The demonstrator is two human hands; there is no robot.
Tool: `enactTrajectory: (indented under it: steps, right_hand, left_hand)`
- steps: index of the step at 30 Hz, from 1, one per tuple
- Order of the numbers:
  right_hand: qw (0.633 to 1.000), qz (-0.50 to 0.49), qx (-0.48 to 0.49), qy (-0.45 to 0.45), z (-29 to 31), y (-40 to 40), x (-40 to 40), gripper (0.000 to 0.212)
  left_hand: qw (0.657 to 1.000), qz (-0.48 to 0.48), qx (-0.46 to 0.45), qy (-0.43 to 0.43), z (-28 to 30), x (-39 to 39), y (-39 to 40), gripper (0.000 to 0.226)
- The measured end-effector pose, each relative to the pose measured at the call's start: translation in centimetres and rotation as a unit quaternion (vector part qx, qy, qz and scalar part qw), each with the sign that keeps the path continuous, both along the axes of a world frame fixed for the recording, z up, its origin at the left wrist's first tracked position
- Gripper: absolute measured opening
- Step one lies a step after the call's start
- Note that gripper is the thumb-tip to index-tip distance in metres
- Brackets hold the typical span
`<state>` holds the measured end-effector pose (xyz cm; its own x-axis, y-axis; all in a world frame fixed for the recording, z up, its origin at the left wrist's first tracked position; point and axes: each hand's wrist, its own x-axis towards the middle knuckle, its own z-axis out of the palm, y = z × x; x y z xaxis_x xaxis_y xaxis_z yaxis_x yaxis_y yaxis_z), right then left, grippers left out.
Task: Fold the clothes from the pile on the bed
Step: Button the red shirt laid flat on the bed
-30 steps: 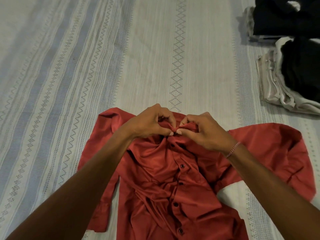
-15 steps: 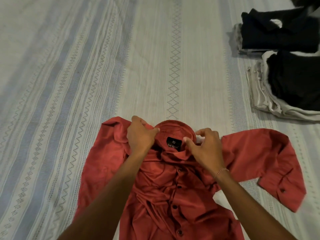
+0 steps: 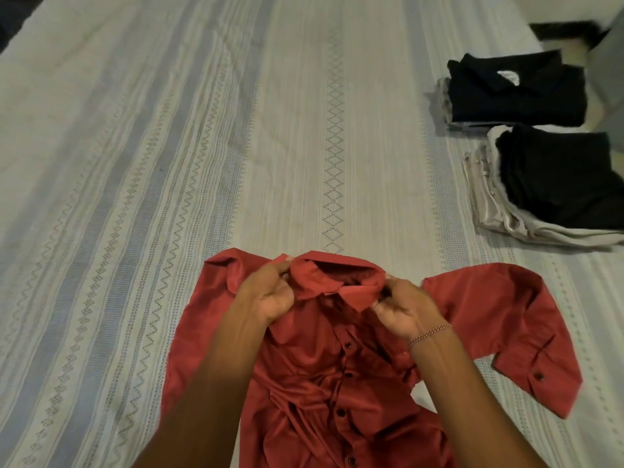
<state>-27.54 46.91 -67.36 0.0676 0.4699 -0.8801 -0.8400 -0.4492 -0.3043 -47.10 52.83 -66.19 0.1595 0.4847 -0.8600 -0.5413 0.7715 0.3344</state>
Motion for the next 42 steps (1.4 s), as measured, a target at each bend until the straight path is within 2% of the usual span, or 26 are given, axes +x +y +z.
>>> enactTrajectory:
  steps: [2,4,6,8,10,12,14,16,18,21,24,26,27,29,31,33,34,36,37,40,42]
  right_hand:
    - [1.0,-0.004,0.024,0.011,0.0,0.4,0.4,0.03]
    - [0.999,0.018,0.043,-0.015,-0.3,0.5,0.7,0.032]
    - [0.99,0.069,0.061,-0.112,-1.0,0.5,0.8,0.038]
    - [0.957,0.155,0.093,-0.228,-1.3,0.1,0.7,0.051]
    - [0.921,0.241,0.131,-0.278,-1.2,-0.2,0.6,0.063]
    - [0.892,0.307,0.17,-0.284,-0.8,-0.5,1.1,0.057]
    - [0.875,0.344,0.194,-0.28,-0.5,-0.5,1.6,0.044]
    - [0.881,0.34,0.208,-0.254,-0.1,-0.4,2.1,0.036]
    - [0.902,0.322,0.21,-0.198,0.1,-0.5,2.6,0.035]
    - [0.92,0.313,0.192,-0.138,0.2,-0.6,2.8,0.039]
    - [0.929,0.289,0.179,-0.148,-0.1,-0.5,2.2,0.035]
    - [0.931,0.265,0.182,-0.173,-0.1,-0.5,1.9,0.03]
    - [0.931,0.25,0.191,-0.183,-0.1,-0.5,1.9,0.034]
    - [0.925,0.23,0.222,-0.204,0.1,-0.6,2.1,0.044]
    - [0.918,0.22,0.251,-0.216,0.2,-0.8,2.1,0.043]
    - [0.896,0.246,0.262,-0.262,0.1,-1.0,2.0,0.042]
    - [0.876,0.267,0.253,-0.313,-0.1,-1.0,1.8,0.041]
    - [0.834,0.29,0.201,-0.423,-0.7,-1.4,1.0,0.038]
    - [0.82,0.29,0.162,-0.466,-0.8,-1.5,0.5,0.037]
    - [0.783,0.284,0.08,-0.548,-0.8,-1.3,-0.7,0.034]
    - [0.745,0.311,0.075,-0.585,-1.1,-0.9,-1.0,0.023]
  left_hand:
    - [0.999,-0.032,0.029,0.01,-0.2,-0.2,-0.3,0.017]
    - [0.998,-0.037,0.051,0.025,-0.5,-0.6,-0.5,0.016]
    - [0.995,-0.04,0.08,0.046,-0.7,-0.7,-0.6,0.018]
    - [0.987,-0.066,0.123,0.073,-1.0,-0.5,-1.0,0.02]
    - [0.967,-0.138,0.192,0.098,-1.1,-0.4,-1.6,0.025]
    - [0.932,-0.228,0.254,0.12,-0.9,-0.4,-2.0,0.031]
    - [0.904,-0.287,0.277,0.151,-0.7,-0.8,-1.8,0.034]
    - [0.891,-0.321,0.271,0.169,-0.9,-1.4,-1.4,0.041]
    - [0.916,-0.296,0.234,0.135,-1.1,-1.7,-1.1,0.046]
    - [0.952,-0.241,0.172,0.08,-1.3,-1.9,-1.0,0.022]
    - [0.969,-0.196,0.133,0.076,-1.3,-1.6,-0.9,0.015]
    - [0.96,-0.208,0.166,0.092,-1.3,-1.5,-1.2,0.025]
    - [0.948,-0.224,0.198,0.111,-1.3,-1.7,-1.3,0.034]
    - [0.915,-0.253,0.259,0.18,-1.4,-1.9,-1.4,0.048]
    - [0.844,-0.294,0.332,0.301,-1.6,-1.7,-1.3,0.037]
    - [0.735,-0.315,0.399,0.448,-1.9,-1.2,-1.1,0.02]
    - [0.679,-0.313,0.421,0.514,-1.9,-0.9,-1.0,0.017]
    - [0.575,-0.318,0.433,0.617,-1.7,-0.1,-1.2,0.016]
    - [0.534,-0.324,0.43,0.653,-1.5,0.3,-1.4,0.018]
    - [0.464,-0.351,0.434,0.688,-0.9,1.2,-1.6,0.021]
    - [0.44,-0.367,0.428,0.699,-0.9,1.5,-1.6,0.023]
